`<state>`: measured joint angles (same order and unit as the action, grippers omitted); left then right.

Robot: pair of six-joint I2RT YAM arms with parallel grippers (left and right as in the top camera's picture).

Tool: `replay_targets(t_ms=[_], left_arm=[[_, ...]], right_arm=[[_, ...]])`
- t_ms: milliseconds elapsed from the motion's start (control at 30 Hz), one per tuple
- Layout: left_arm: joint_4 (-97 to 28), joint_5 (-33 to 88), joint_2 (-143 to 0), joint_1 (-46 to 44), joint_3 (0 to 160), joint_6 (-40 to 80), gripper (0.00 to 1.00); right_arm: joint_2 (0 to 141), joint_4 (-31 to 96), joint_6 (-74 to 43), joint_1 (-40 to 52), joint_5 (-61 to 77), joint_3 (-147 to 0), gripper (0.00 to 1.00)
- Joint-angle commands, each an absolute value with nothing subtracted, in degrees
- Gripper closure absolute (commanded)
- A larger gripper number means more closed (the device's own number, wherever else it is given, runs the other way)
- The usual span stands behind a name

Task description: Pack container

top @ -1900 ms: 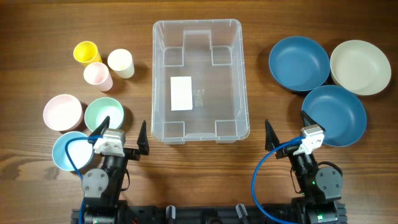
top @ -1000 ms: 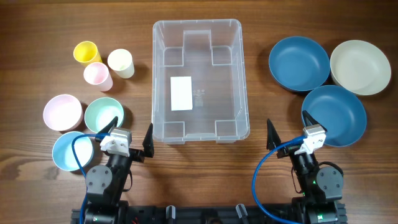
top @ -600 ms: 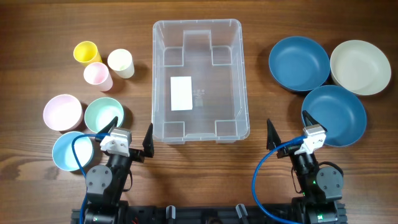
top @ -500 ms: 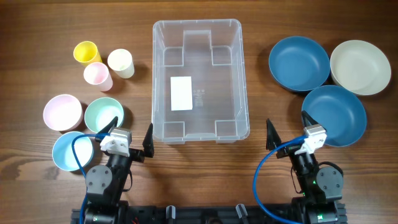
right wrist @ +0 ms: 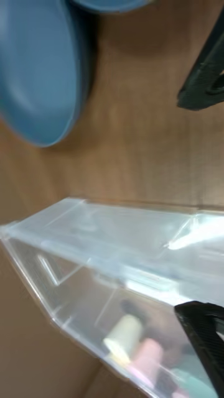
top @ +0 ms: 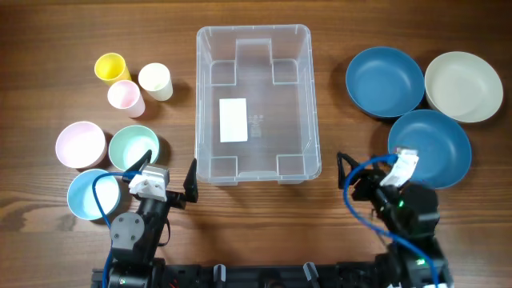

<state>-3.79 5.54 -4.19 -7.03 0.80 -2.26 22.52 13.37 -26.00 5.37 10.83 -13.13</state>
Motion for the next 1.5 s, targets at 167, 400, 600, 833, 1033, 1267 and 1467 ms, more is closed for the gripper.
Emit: replay_targets(t_ms=[167,400,600,833,1033,1267,1467], left_arm=[[-3.8,6.6,-4.1,-7.3,0.3,-1.9,0.00],[-3.8,6.6,-4.1,-7.3,0.3,-1.9,0.00],[-3.8,6.6,-4.1,-7.3,0.3,-2.0,0.00],[-3.8,6.6,-4.1,-7.3,0.3,-1.9,0.00],[-3.8,6.6,-4.1,-7.3,0.3,-1.9,0.00],[-3.8,6.6,-4.1,-7.3,0.3,-2.0,0.00],[-3.8,6.6,-4.1,-7.3,0.3,-2.0,0.00]], right_arm=[[49.6,47.0,-19.8,1.2,-8.6,-60.2,0.00],[63.6,59.1,-21.0,-20.0,2.1,-69.6,0.00],[79.5,60.0,-21.2,-37.6,14.9,-69.6,0.00],[90.3,57.4,-23.1,-49.0,14.7,-65.7,0.00],[90.5,45.9,-25.5,-49.2,13.9,-56.2,0.00],[90.5,38.2,-26.2,-49.1,15.4,-50.5,0.12],[90.5,33.4,-28.7,-49.1,15.4,-45.4,0.32]])
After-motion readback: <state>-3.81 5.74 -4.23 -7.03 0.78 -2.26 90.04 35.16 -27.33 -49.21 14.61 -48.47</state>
